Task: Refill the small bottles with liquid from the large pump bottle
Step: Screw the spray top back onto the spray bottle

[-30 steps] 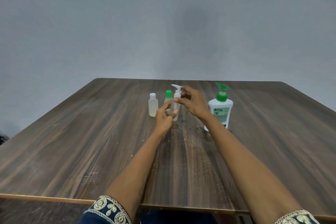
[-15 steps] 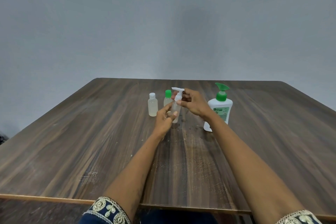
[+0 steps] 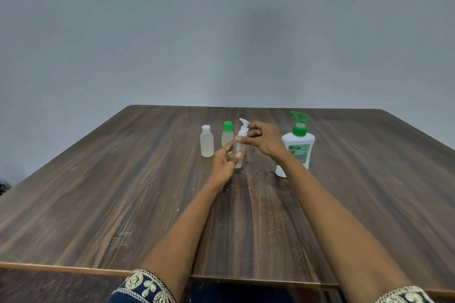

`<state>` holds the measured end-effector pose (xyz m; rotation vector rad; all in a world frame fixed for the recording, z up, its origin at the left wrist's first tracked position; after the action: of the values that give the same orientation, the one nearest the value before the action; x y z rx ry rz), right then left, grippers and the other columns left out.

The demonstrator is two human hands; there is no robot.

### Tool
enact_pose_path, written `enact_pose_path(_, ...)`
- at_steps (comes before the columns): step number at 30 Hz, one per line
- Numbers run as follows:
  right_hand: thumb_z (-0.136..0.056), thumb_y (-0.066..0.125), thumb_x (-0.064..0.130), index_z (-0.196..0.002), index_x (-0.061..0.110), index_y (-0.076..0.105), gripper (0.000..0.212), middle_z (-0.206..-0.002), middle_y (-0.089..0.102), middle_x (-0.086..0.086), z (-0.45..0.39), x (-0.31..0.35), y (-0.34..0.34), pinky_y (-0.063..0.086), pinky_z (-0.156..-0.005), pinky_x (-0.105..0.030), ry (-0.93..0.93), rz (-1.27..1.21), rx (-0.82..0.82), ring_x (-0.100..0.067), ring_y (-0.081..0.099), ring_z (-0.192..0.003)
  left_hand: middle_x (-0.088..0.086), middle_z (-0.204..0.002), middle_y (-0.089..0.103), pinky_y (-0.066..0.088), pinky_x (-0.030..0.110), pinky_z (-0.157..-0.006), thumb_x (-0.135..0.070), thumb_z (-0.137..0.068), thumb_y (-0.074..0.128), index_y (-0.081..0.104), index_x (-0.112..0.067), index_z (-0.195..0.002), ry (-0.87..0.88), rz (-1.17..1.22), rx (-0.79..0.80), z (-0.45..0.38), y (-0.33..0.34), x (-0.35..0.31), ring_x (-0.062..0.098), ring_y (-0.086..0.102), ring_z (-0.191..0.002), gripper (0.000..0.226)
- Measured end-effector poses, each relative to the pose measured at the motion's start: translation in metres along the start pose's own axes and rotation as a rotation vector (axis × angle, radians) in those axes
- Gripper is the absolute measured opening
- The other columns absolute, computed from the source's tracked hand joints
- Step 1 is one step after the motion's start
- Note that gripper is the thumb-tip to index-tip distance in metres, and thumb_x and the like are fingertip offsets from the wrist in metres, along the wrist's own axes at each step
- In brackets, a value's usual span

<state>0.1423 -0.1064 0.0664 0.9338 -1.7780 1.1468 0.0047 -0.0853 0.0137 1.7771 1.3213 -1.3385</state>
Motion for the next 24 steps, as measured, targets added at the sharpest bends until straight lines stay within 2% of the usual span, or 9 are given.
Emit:
enact_pose_path(3,-0.064,0.090,0.027,-0.083,0.019,0.058,0.038,-0.075,0.060,0.005,0.001,0.000,0.001,0.045,-0.068,-0.024,-0.048,0.108,-0.077,-0.009,0.055,-0.070,-0.008,-0.123,0.050,0.042,0.009,-0.089,-0.003,-0.092,0.052,0.045,-0.009,-0.134,0.013,-0.038,-0.029,0.001,0.002,-0.001,0.003,0.049,-0.111,0.043)
enact_pose_path(6,-0.065,0.089,0.028,-0.125,0.016,0.047,0.075,-0.108,0.059,0.003,0.005,0.001,0.004,0.050,-0.087,-0.026,-0.068,0.115,-0.079,-0.011,0.059,-0.098,0.000,-0.120,0.058,0.043,0.035,-0.102,-0.002,-0.090,0.055,0.054,-0.016,-0.121,0.034,-0.036,-0.044,0.000,0.004,-0.001,0.016,0.054,-0.113,0.034)
enact_pose_path(9,-0.083,0.075,0.019,-0.153,0.019,0.007,0.098,-0.142,0.047,-0.005,0.009,0.000,0.010,0.040,-0.107,-0.028,-0.049,-0.088,0.042,-0.016,0.047,-0.130,0.002,-0.121,0.059,0.046,0.035,-0.098,-0.003,-0.090,0.055,0.052,-0.012,-0.127,0.035,-0.044,-0.055,-0.002,0.005,-0.003,0.017,0.056,-0.114,0.039)
enact_pose_path(12,-0.098,0.053,0.014,-0.153,0.019,-0.010,0.083,-0.144,0.050,-0.005,0.009,0.002,0.013,0.042,-0.094,-0.010,-0.051,-0.096,0.078,-0.017,0.048,-0.132,0.002,-0.107,0.063,0.053,0.018,-0.075,0.000,-0.090,0.054,0.053,-0.010,-0.123,0.020,-0.023,-0.075,-0.004,0.006,0.000,-0.004,0.062,-0.088,0.035)
enact_pose_path(14,-0.100,0.050,0.015,-0.154,0.017,-0.007,0.078,-0.119,0.066,0.003,0.009,0.003,0.014,0.039,-0.088,-0.007,-0.058,-0.049,0.011,-0.011,0.055,-0.124,-0.001,-0.103,0.062,0.051,0.012,-0.067,0.000,-0.090,0.053,0.053,-0.008,-0.123,0.012,-0.031,-0.101,-0.004,0.006,0.000,-0.009,0.061,-0.081,0.034)
enact_pose_path(16,-0.095,0.060,0.019,-0.155,0.019,0.004,0.082,-0.089,0.067,0.014,0.010,0.004,0.014,0.039,-0.078,-0.006,-0.089,0.015,-0.083,0.006,0.062,-0.094,-0.002,-0.103,0.063,0.050,0.011,-0.070,0.000,-0.090,0.054,0.053,-0.008,-0.125,0.023,-0.044,-0.109,-0.005,0.004,0.003,-0.010,0.061,-0.083,0.036)
enact_pose_path(17,-0.090,0.068,0.024,-0.154,0.023,0.011,0.086,-0.084,0.067,0.013,0.010,0.004,0.013,0.040,-0.074,-0.008,-0.104,0.041,-0.130,0.008,0.061,-0.081,-0.005,-0.102,0.062,0.049,0.009,-0.070,0.001,-0.090,0.054,0.052,-0.008,-0.126,0.018,-0.047,-0.111,-0.004,0.004,0.003,-0.011,0.061,-0.084,0.037)
enact_pose_path(21,-0.067,0.088,0.033,-0.143,0.030,0.033,0.094,-0.082,0.066,0.011,0.010,0.001,0.010,0.053,-0.085,-0.032,-0.108,0.049,-0.216,-0.007,0.064,-0.080,-0.008,-0.117,0.055,0.043,0.008,-0.084,-0.002,-0.090,0.056,0.048,-0.010,-0.131,0.012,-0.046,-0.122,-0.001,0.005,0.003,-0.006,0.053,-0.100,0.043)
enact_pose_path(24,-0.069,0.087,0.018,-0.146,0.020,0.028,0.097,-0.100,0.059,0.016,0.015,0.005,0.014,0.050,-0.090,-0.023,-0.163,-0.001,-0.171,-0.003,0.061,-0.091,-0.010,-0.114,0.056,0.041,0.020,-0.089,-0.003,-0.089,0.057,0.054,-0.019,-0.121,0.029,-0.048,-0.119,-0.002,0.007,0.001,0.005,0.052,-0.105,0.036)
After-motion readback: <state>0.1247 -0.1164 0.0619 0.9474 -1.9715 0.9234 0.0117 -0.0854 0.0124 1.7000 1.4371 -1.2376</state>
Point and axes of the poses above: each hand's wrist, its own z-axis away from the middle knuckle, its own y-axis out of the palm, x = y × z, the point moved 1 cm from there along -z, towards the middle knuckle
